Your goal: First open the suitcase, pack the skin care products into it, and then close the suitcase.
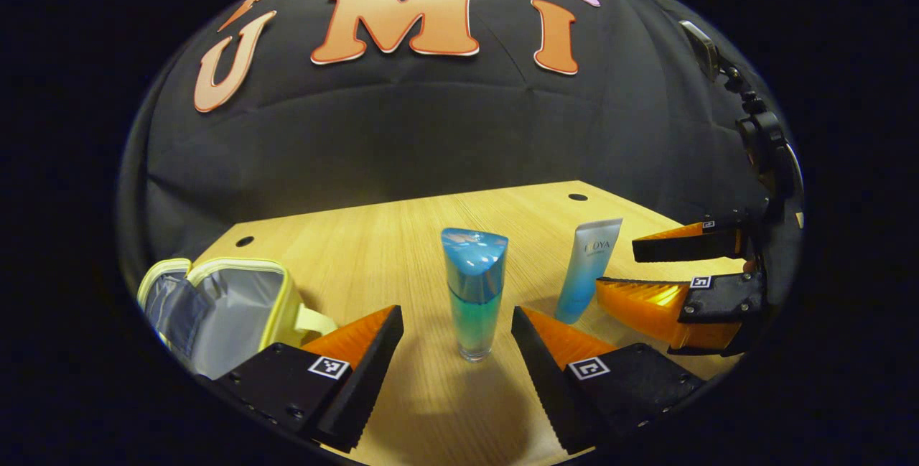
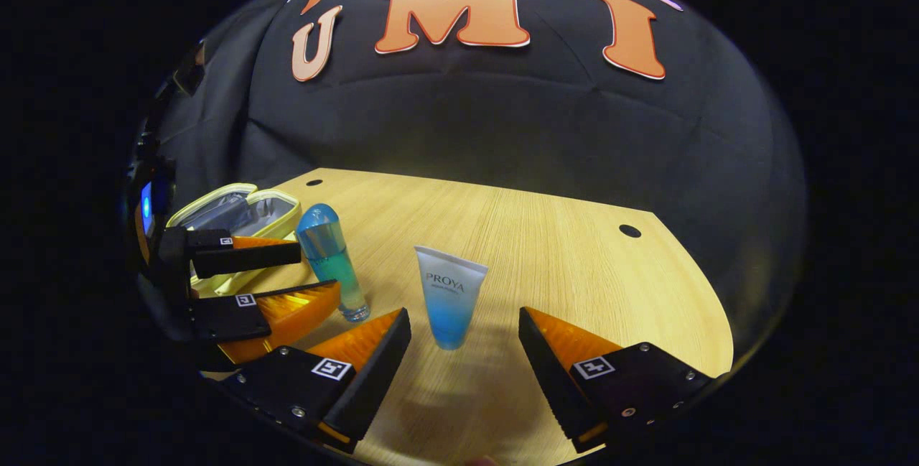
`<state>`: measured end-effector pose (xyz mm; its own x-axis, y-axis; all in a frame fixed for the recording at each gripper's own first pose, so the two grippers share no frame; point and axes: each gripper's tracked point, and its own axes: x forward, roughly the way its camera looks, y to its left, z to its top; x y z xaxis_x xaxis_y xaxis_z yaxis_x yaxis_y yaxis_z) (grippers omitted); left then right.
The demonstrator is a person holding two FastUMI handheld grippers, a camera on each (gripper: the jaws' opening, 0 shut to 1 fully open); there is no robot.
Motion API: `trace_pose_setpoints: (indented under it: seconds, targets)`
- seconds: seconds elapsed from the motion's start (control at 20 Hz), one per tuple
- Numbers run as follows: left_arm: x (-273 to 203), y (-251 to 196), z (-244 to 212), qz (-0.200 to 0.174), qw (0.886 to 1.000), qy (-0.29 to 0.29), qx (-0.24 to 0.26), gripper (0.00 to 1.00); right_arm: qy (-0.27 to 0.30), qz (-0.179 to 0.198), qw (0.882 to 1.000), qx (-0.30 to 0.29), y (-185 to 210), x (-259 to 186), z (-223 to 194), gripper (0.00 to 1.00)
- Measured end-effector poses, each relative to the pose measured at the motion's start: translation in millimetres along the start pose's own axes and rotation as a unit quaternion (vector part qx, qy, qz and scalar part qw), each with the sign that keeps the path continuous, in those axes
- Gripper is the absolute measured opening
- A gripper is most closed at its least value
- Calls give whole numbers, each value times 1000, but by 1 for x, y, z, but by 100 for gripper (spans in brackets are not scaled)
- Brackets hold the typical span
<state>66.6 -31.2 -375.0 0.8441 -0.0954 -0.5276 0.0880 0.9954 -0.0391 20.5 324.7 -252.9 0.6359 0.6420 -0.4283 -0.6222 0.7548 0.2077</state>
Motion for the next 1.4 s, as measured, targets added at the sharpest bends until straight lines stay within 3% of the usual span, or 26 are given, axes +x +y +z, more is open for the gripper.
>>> trace_pose_setpoints:
  seconds: [0.1, 0.15, 0.25, 0.3, 0.45, 0.8, 1.1, 1.4]
  targets:
    - [14, -1, -7, -4, 1000, 12, 4, 94, 8, 4, 1000, -1, 1, 7, -6, 96]
    - [18, 0, -7, -5, 1000, 12, 6, 81, 8, 7, 1000, 0, 2, 9, -7, 96]
    - [25, 2, -7, -9, 1000, 12, 6, 69, 8, 13, 1000, -2, 5, 16, -9, 96]
    - [26, -1, -6, -19, 1000, 14, 4, 68, 10, 18, 1000, -1, 7, 20, -11, 96]
    - [31, -1, -5, -20, 1000, 8, 7, 46, 17, 25, 1000, 0, 13, 33, -16, 96]
    - [22, 13, 9, -3, 1000, -10, -12, 44, 29, 41, 999, 14, 23, 55, -26, 96]
    - [1, 26, 47, 11, 999, -49, 4, 43, 34, 42, 998, 38, 28, 61, -25, 52]
    - [-24, 48, 73, 32, 997, -70, 17, 43, 21, 63, 997, 49, 48, 48, 5, 48]
